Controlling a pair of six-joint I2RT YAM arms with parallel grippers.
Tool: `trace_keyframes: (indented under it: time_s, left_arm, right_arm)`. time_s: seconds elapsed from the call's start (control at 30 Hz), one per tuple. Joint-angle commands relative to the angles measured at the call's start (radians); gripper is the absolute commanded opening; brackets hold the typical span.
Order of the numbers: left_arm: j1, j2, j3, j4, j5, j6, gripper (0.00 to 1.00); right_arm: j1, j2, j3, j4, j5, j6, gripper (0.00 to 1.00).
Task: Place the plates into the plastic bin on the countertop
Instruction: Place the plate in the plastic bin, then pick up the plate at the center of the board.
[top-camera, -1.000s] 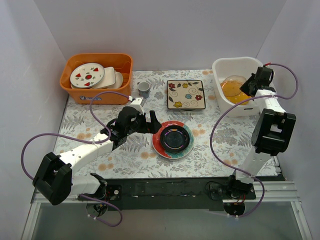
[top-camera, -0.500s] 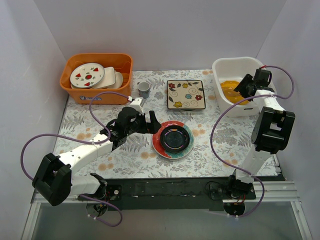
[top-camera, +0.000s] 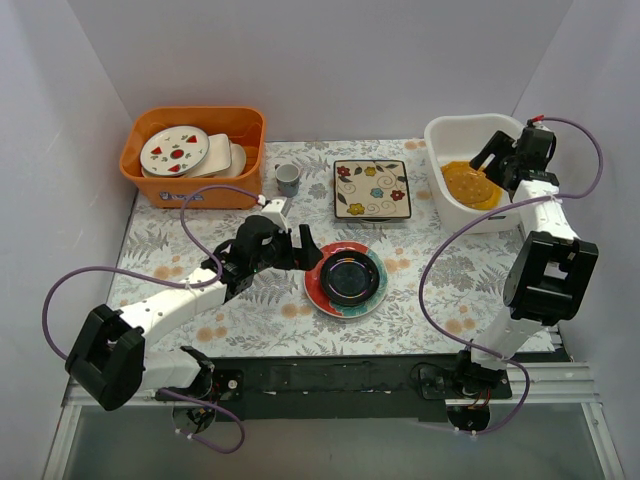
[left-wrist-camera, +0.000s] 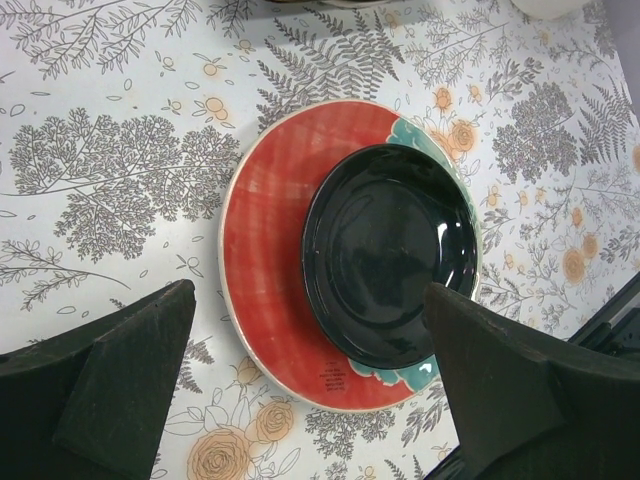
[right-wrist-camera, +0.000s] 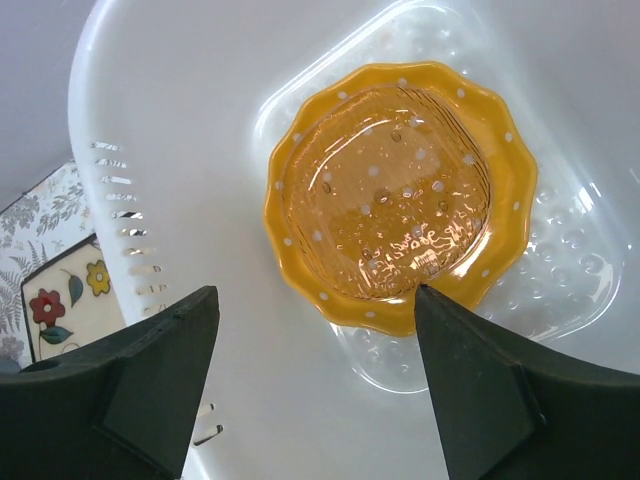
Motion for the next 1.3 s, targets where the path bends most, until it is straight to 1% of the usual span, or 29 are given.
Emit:
trace_keyframes:
  time_s: [0.0,0.3,0.37,0.4,0.6,0.7,0.8,1.0,1.03,1.27]
  left_arm:
    - [-0.004,0.019,-0.001,0.015,0.037,0.011,0.98]
    - [-0.004,0.089,0.011,0.015,0.109,0.023,0.98]
    - [-0.004,0.105,0.014,0.015,0.128,0.022,0.96]
    - [-0.004,0.109,0.014,0.044,0.132,0.022,0.96]
    - [-0.004,0.146,0.023,0.052,0.165,0.016,0.92]
    - [-0.004,0.160,0.023,0.059,0.177,0.016,0.90]
    - [-0.004,0.177,0.023,0.070,0.200,0.008,0.88]
    - [-0.004,0.200,0.023,0.087,0.223,-0.001,0.83]
    - [-0.004,0.205,0.023,0.089,0.226,-0.003,0.80]
    - [-0.004,0.243,0.034,0.112,0.269,-0.014,0.68]
  right_arm:
    - [0.007,-0.053,0.013,0.027,-0.004,-0.019,0.86]
    - [0.043,-0.141,-0.011,0.021,-0.042,-0.010,0.86]
    - [0.069,-0.157,-0.007,0.003,-0.049,-0.019,0.86]
    - [0.079,-0.161,-0.002,-0.002,-0.053,-0.023,0.86]
    - [0.157,-0.199,0.029,-0.062,-0.058,-0.041,0.85]
    - [0.203,-0.222,0.019,-0.074,-0.056,-0.049,0.85]
    - [0.221,-0.248,-0.014,-0.071,-0.071,-0.046,0.85]
    - [0.226,-0.311,-0.089,-0.053,-0.136,-0.032,0.84]
    - [0.253,-0.328,-0.112,-0.049,-0.157,-0.029,0.84]
    - [0.280,-0.383,-0.181,-0.052,-0.203,-0.033,0.83]
